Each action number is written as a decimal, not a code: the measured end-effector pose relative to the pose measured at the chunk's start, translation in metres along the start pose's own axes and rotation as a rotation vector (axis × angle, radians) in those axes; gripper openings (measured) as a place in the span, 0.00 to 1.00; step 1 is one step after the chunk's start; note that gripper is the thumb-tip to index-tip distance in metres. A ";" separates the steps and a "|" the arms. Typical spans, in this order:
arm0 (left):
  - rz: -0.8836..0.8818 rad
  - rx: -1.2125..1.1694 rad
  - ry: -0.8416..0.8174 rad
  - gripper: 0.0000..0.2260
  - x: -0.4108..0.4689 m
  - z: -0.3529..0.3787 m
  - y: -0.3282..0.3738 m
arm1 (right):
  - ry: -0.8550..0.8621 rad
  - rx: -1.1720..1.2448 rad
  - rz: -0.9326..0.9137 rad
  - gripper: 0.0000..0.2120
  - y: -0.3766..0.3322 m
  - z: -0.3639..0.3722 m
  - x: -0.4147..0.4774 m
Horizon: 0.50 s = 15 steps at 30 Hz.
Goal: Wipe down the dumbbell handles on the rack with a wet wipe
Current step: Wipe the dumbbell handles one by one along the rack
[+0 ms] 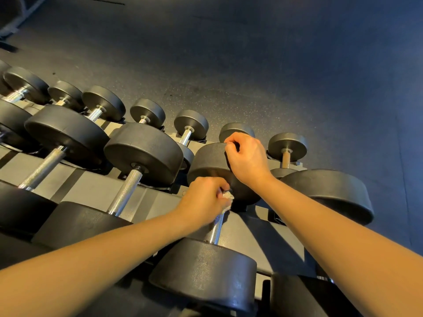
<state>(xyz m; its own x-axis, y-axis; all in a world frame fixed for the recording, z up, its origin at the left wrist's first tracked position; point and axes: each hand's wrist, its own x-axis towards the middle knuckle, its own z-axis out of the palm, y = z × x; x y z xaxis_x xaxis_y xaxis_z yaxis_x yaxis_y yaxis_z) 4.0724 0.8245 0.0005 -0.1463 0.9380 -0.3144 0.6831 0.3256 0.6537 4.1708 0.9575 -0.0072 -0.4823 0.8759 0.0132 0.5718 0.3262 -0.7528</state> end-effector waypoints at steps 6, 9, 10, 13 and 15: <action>0.409 0.134 -0.421 0.07 -0.021 -0.034 -0.026 | 0.004 -0.004 -0.005 0.10 0.000 0.000 0.000; 0.428 0.090 -0.378 0.08 -0.012 -0.028 -0.027 | 0.000 0.004 -0.011 0.10 0.000 0.001 0.000; 0.470 0.127 -0.311 0.08 -0.006 -0.024 -0.028 | 0.000 0.006 -0.011 0.10 -0.001 0.000 0.000; 0.654 0.390 -0.074 0.05 0.015 -0.011 -0.032 | 0.009 0.010 -0.019 0.10 -0.001 0.000 0.000; 0.694 0.493 -0.028 0.07 0.020 -0.002 -0.033 | 0.010 0.012 -0.019 0.10 -0.001 0.000 0.000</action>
<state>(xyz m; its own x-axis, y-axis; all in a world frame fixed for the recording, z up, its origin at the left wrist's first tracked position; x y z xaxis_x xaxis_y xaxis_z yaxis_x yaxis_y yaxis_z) 4.0453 0.8332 -0.0258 0.4344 0.9004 0.0255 0.8458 -0.4175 0.3322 4.1704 0.9575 -0.0062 -0.4861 0.8732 0.0341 0.5544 0.3384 -0.7603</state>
